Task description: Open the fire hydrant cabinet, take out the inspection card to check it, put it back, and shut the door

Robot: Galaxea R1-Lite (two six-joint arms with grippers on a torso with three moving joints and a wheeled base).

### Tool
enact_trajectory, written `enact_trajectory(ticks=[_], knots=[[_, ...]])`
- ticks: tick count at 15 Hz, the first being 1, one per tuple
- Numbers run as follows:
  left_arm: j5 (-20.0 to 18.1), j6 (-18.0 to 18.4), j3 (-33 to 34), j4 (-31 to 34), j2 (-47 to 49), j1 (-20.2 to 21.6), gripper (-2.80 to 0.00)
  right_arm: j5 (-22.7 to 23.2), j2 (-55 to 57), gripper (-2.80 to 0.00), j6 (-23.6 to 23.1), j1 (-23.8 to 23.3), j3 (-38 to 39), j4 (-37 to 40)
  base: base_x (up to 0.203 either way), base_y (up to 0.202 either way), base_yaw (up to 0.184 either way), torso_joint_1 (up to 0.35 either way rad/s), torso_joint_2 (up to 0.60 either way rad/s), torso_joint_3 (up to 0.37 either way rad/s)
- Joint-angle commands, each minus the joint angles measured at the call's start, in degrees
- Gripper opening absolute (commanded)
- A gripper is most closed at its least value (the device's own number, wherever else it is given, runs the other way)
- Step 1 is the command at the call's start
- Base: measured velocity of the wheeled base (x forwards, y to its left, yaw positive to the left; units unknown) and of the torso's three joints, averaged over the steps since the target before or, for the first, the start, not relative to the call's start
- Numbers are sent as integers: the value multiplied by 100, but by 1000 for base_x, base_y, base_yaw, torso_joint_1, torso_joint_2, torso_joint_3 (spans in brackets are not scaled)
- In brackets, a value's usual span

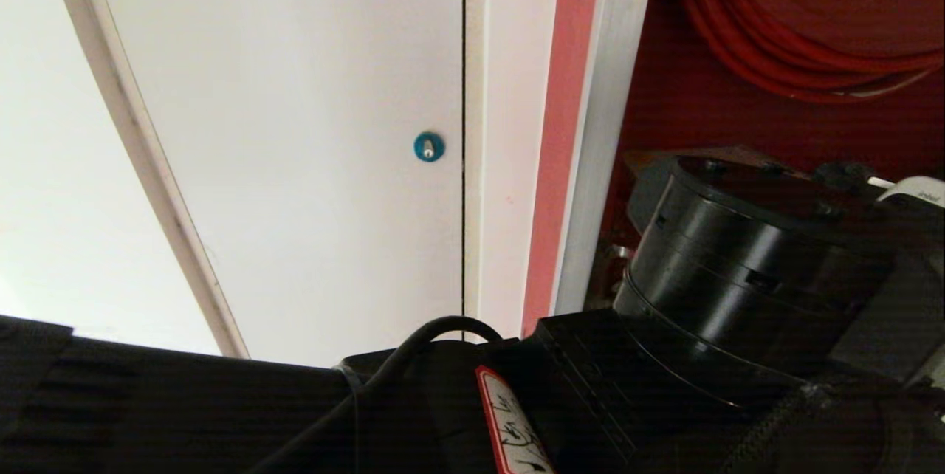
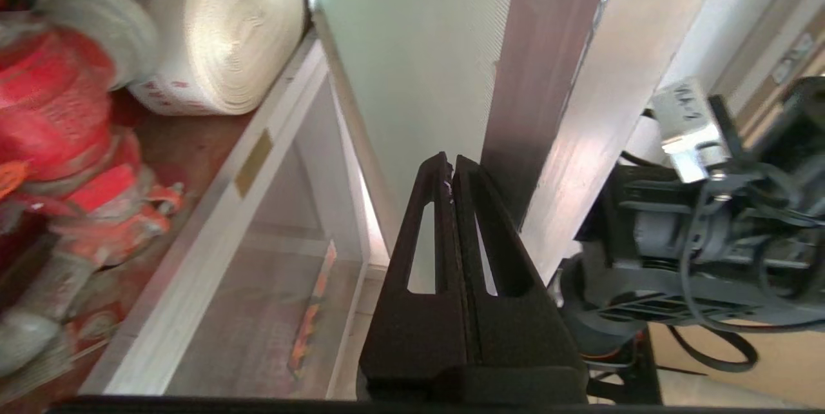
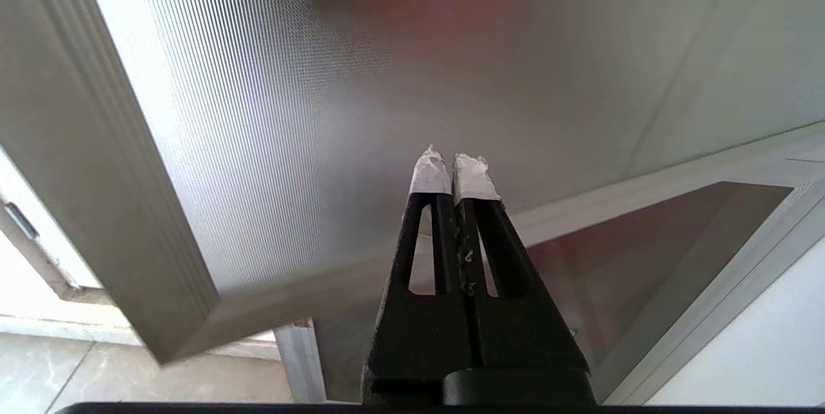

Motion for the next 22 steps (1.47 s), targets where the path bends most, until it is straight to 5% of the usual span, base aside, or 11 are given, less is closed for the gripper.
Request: enact_trajectory(ticks=[1, 5, 10, 16, 22], knots=[[-2, 0, -22, -16, 10, -36, -280, 5, 9, -280, -3, 2, 4, 0, 0, 0, 0, 0, 0, 0], [169, 19, 4, -16, 49, 141, -280, 5, 9, -280, -3, 2, -5, 0, 0, 0, 0, 0, 0, 0], [263, 36, 232, -16, 0, 1440, -280, 5, 9, -280, -3, 2, -1, 0, 0, 0, 0, 0, 0, 0], [270, 44, 1952, -23, -1012, 3052, -280, 5, 9, -280, -3, 2, -5, 0, 0, 0, 0, 0, 0, 0], [269, 79, 3661, -18, -3080, 4726, -280, 5, 9, -280, -3, 2, 1, 0, 0, 0, 0, 0, 0, 0]])
